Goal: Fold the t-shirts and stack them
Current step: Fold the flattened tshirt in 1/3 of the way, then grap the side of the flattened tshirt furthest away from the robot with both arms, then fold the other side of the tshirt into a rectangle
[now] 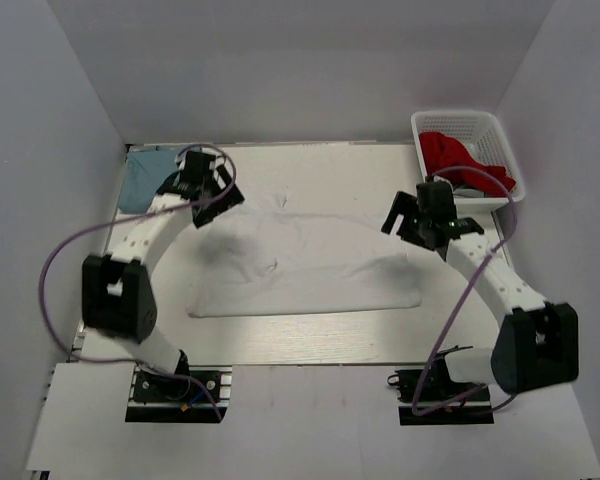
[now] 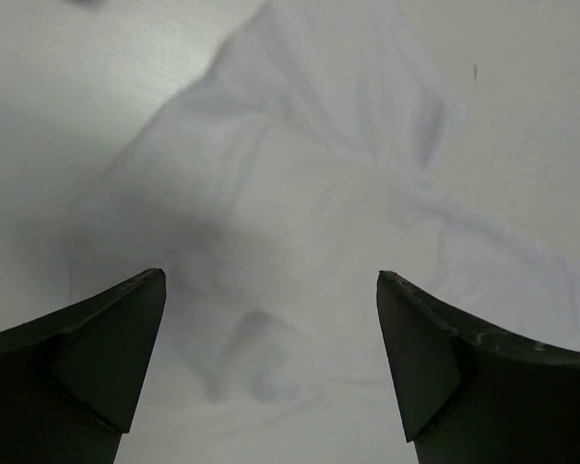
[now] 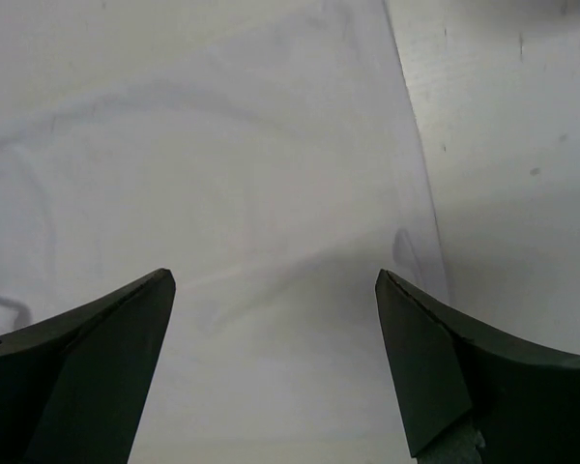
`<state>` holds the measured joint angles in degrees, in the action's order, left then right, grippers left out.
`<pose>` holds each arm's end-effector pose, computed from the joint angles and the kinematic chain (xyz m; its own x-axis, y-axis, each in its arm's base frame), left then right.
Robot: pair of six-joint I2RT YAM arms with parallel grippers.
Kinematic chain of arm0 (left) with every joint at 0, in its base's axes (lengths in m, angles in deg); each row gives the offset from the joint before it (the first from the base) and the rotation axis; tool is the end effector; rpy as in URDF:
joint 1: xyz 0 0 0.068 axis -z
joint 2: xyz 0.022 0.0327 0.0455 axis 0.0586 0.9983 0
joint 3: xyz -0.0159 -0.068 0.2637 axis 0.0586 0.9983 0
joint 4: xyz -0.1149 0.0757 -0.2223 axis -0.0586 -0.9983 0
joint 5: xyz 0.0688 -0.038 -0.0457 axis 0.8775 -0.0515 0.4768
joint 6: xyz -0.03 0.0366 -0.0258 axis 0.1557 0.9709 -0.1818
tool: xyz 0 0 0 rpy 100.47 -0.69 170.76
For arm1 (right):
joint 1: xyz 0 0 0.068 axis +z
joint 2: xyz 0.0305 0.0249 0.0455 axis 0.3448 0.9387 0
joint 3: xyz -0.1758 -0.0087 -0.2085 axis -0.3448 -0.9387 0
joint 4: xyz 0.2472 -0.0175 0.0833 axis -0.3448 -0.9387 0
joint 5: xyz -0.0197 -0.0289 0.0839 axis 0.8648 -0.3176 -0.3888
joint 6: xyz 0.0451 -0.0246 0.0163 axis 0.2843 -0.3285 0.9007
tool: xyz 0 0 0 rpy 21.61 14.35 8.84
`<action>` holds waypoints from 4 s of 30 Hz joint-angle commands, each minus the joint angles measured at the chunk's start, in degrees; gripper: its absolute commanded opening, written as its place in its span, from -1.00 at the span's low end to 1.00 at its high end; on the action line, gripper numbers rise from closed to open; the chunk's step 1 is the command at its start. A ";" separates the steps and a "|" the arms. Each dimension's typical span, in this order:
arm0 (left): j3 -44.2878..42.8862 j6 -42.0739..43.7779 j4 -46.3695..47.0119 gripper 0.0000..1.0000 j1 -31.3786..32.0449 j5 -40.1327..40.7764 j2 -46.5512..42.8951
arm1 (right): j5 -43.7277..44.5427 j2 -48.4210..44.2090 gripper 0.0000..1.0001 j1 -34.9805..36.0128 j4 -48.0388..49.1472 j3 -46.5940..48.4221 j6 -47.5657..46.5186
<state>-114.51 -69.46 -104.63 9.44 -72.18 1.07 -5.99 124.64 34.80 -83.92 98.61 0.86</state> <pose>0.3233 -0.0697 0.2695 -0.6987 -0.4936 -0.5179 -0.3734 0.8690 -0.3246 0.2635 0.0648 0.2613 -0.6585 0.3354 -0.6737 0.1725 0.9386 0.2987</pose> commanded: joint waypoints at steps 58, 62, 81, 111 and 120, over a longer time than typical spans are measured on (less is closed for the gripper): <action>-29.79 17.69 13.28 -1.00 0.47 3.43 35.89 | 11.07 47.49 -1.00 -3.65 0.27 35.46 6.89; -26.01 17.69 15.03 -1.00 0.47 2.38 31.85 | 11.51 44.86 -1.00 -3.38 -0.44 35.20 6.89; 12.48 6.44 21.54 -1.00 1.00 -3.25 -1.73 | 9.40 17.53 -1.00 -2.77 9.14 7.71 6.28; 38.41 -0.68 12.40 -1.00 1.53 -1.30 -29.86 | 9.85 10.40 -1.00 -3.38 7.65 -0.56 3.98; 37.99 -3.85 -1.66 1.00 1.53 -8.43 -37.85 | 13.60 -2.25 0.81 -3.56 0.55 -11.56 5.22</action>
<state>-72.53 -71.97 -101.35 10.75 -77.97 -31.04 4.19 129.19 31.74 -80.73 86.75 5.93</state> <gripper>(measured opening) 0.929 0.873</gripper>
